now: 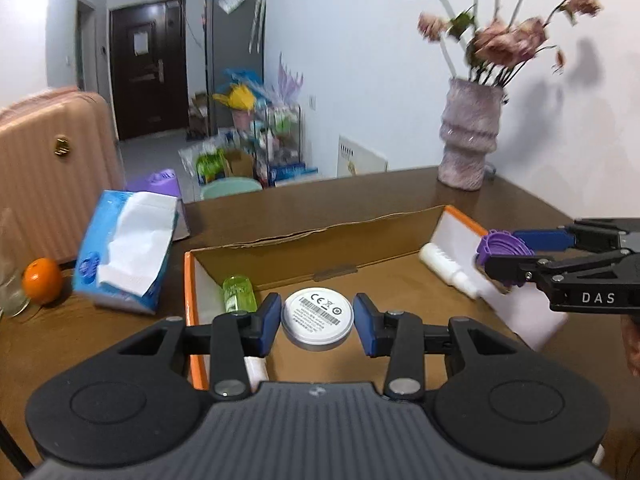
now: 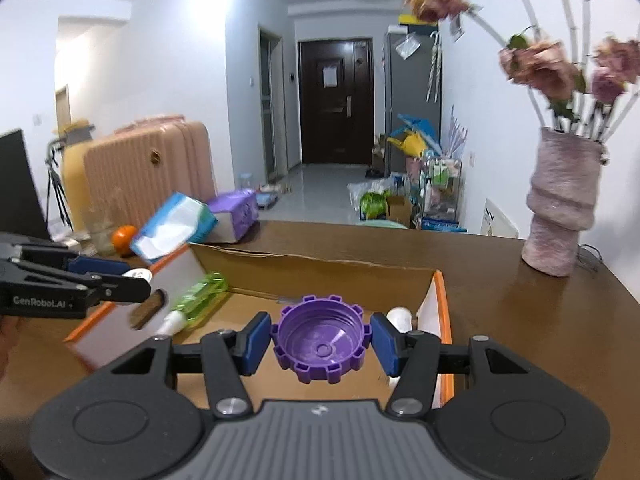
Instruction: Organize rigid objects
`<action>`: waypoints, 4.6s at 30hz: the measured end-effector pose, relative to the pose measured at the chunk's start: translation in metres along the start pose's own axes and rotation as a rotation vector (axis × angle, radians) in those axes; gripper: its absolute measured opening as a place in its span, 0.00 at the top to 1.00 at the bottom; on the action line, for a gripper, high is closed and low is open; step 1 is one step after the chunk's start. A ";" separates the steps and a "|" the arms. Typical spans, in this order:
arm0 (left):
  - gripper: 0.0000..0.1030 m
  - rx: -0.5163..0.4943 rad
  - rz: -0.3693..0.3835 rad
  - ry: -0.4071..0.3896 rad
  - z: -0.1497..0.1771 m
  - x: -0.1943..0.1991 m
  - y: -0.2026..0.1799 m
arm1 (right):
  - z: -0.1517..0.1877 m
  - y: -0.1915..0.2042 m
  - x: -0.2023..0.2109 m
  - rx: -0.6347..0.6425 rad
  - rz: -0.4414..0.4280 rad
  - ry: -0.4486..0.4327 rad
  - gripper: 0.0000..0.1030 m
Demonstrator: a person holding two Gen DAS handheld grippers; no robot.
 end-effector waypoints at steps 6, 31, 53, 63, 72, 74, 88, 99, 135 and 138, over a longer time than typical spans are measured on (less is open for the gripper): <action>0.61 -0.020 0.011 0.125 -0.004 -0.072 0.022 | -0.007 -0.015 -0.074 -0.066 -0.062 0.141 0.48; 0.28 0.002 0.076 0.141 -0.003 -0.114 0.016 | 0.018 -0.028 -0.121 0.026 0.095 0.276 0.17; 0.17 0.005 0.169 -0.004 -0.015 -0.065 -0.022 | 0.016 -0.044 0.046 -0.095 0.383 0.029 0.11; 0.08 -0.080 0.171 -0.150 0.027 0.086 -0.040 | 0.064 0.043 0.182 -0.093 0.436 -0.116 0.05; 0.04 -0.087 0.130 -0.208 0.105 0.203 -0.054 | 0.126 0.129 0.259 -0.091 0.430 -0.210 0.05; 0.03 -0.074 0.124 -0.221 0.123 0.227 -0.055 | 0.137 0.145 0.276 -0.071 0.436 -0.224 0.04; 0.03 0.037 0.110 -0.159 0.190 0.295 -0.051 | 0.163 0.183 0.330 -0.008 0.479 -0.284 0.03; 0.22 -0.033 0.254 -0.147 0.150 0.228 -0.089 | 0.174 0.149 0.291 -0.111 0.456 -0.249 0.04; 0.66 0.161 0.429 0.020 0.141 0.174 -0.119 | 0.168 0.098 0.239 -0.528 0.212 -0.161 0.73; 0.66 0.171 0.427 -0.014 0.138 0.198 -0.115 | 0.162 0.111 0.257 -0.510 0.199 -0.188 0.73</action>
Point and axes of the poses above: each gripper's, at about its wrist camera, not at the fingertips, and x roughly against the way its jaws point, y to its left, z to its underside, the point moved 4 cm from there along -x, roughly the way its jaws point, and after that the axes turned 10 degrees about -y, right-handed, at the moved point
